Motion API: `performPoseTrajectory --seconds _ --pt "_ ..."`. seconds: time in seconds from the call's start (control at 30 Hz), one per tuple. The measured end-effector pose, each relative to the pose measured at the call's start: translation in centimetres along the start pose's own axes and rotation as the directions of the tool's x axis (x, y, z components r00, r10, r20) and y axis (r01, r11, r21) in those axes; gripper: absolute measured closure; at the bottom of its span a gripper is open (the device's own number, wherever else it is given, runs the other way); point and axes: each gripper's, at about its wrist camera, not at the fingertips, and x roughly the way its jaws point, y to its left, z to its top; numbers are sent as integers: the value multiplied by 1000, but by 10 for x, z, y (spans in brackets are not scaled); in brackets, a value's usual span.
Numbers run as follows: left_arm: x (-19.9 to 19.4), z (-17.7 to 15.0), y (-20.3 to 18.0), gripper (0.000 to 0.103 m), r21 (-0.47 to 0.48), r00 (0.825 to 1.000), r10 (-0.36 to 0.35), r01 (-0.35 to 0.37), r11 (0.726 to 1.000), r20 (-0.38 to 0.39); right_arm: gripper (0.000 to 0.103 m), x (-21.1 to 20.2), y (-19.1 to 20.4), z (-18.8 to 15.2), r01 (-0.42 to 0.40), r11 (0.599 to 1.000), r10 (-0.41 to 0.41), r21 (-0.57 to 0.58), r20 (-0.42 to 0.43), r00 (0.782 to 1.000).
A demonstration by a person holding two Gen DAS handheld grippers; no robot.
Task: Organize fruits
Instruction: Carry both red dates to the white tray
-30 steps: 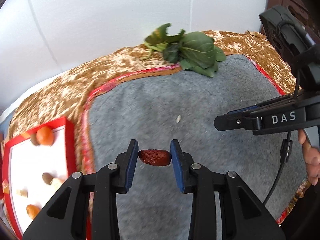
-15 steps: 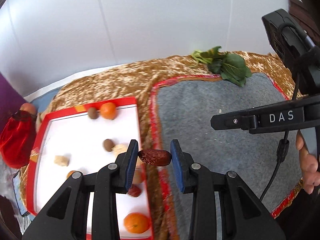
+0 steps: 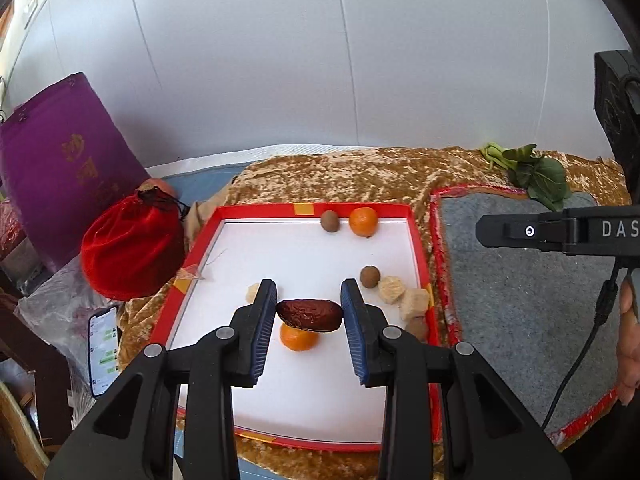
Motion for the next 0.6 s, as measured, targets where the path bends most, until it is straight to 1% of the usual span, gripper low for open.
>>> performPoseTrajectory --seconds 0.13,0.27,0.6 --pt "-1 1 11 72 -18 999 34 -34 999 14 72 1 14 -2 -17 999 18 -49 15 1000" --pt "1 1 17 72 -22 999 44 -44 999 11 72 3 26 -6 -25 996 27 -87 22 999" --pt "7 -1 32 72 -46 997 74 -74 996 -5 72 8 31 -10 -30 994 32 -103 21 999"
